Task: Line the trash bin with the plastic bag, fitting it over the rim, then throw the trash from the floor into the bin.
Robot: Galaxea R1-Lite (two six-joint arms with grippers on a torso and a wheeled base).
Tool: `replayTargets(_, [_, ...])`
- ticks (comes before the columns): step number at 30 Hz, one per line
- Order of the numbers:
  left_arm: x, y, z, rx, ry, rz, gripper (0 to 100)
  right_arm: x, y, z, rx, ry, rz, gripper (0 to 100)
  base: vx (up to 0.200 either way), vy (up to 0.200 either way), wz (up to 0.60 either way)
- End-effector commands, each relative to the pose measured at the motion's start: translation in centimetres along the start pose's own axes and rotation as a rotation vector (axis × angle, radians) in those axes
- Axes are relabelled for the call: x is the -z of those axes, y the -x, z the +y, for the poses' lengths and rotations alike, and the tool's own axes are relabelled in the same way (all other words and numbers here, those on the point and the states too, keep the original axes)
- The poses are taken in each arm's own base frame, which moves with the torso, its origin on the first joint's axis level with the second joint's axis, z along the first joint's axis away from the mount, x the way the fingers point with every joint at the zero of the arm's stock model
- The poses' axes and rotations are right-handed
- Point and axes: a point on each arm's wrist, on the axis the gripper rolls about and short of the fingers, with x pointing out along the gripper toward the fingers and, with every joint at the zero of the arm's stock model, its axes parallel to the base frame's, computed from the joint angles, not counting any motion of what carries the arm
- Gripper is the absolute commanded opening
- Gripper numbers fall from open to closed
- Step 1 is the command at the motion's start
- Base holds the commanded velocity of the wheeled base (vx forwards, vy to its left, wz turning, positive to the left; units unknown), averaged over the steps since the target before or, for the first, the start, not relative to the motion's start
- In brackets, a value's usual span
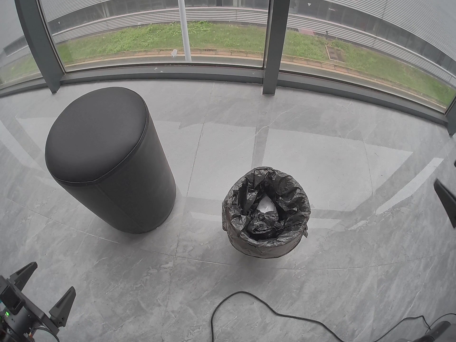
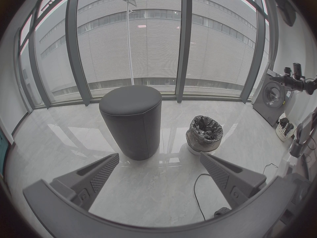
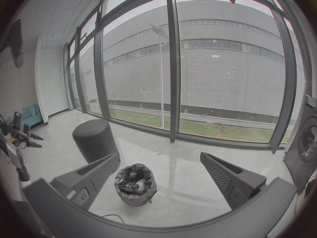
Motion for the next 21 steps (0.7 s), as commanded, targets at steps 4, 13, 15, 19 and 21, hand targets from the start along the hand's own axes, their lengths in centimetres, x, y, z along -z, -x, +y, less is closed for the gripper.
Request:
replayTargets(4, [4.2, 3.5, -1.3, -0.106, -0.037, -0.133, 100, 9.5, 10.6, 3.0, 0.105, 0.023, 0.011, 100, 0.0, 0.0, 0.0])
replayTargets(13, [4.2, 3.5, -1.3, -0.08, 0.094, -0.134, 100, 12.3, 11.3, 3.2, 0.319, -0.016, 0.138, 100, 0.0, 0.0, 0.0])
replayTargets(15, [4.2, 3.5, -1.4, -0.031, 0.154, -0.139, 100, 12.3, 11.3, 3.1, 0.337, -0.06, 0.116, 100, 0.0, 0.0, 0.0])
replayTargets(19, [4.2, 3.5, -1.3, -0.071, 0.135, -0.142, 100, 12.4, 11.3, 3.2, 0.341, -0.129, 0.104, 100, 0.0, 0.0, 0.0])
replayTargets(21, [4.2, 3.6, -0.9, -0.272, 0.097, -0.129, 100, 12.3, 11.3, 3.2, 0.338, -0.126, 0.106, 100, 0.0, 0.0, 0.0])
